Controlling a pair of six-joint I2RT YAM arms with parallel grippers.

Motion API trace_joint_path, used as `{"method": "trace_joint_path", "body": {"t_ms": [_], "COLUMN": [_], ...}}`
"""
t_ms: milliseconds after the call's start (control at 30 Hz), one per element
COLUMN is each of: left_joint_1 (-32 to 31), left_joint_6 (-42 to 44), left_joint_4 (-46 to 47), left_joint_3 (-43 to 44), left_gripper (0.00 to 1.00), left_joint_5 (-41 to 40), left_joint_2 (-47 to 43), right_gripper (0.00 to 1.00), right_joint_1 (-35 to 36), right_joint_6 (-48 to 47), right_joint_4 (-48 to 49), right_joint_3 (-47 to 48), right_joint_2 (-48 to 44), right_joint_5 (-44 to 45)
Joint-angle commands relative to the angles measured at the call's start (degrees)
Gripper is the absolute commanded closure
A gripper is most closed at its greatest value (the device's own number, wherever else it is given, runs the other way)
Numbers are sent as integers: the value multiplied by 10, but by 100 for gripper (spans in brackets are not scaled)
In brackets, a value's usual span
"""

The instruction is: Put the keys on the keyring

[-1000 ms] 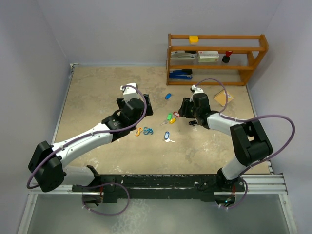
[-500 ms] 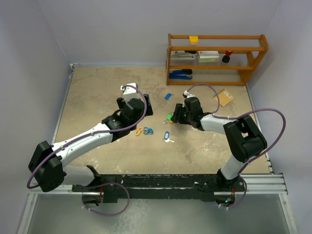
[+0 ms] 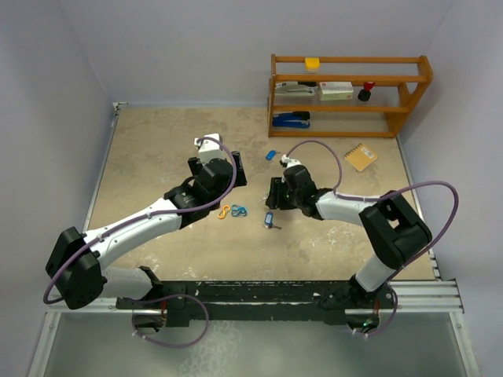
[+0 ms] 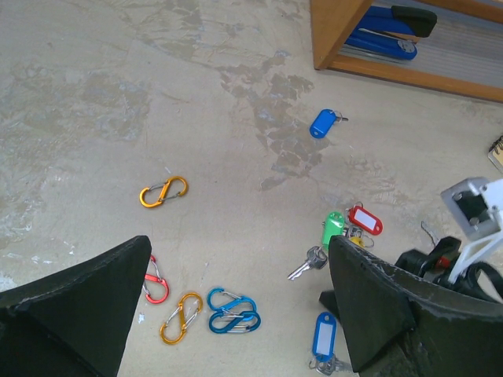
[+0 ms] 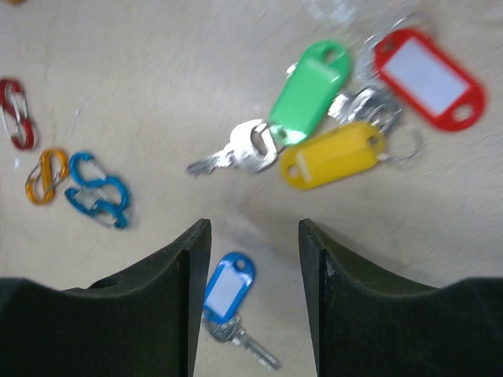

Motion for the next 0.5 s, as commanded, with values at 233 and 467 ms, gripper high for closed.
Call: {"method": "trace_joint_path", "body": {"t_ms": [233, 467], "left_joint_1": [4, 4], "left_joint_6": [-4, -3], "left_joint_4": [11, 12], "left_joint_3": [5, 5], "left_gripper": [9, 9], "left_joint_5": [1, 2], "left_joint_2": [-4, -3], "right_gripper": [48, 48], "right_joint_1": [76, 119], "right_joint_6": [8, 4], "right_joint_4": [-49, -98], "right_joint_3": [-33, -4], "right_joint_2": [-61, -60], "right_joint_5": [72, 117]}}
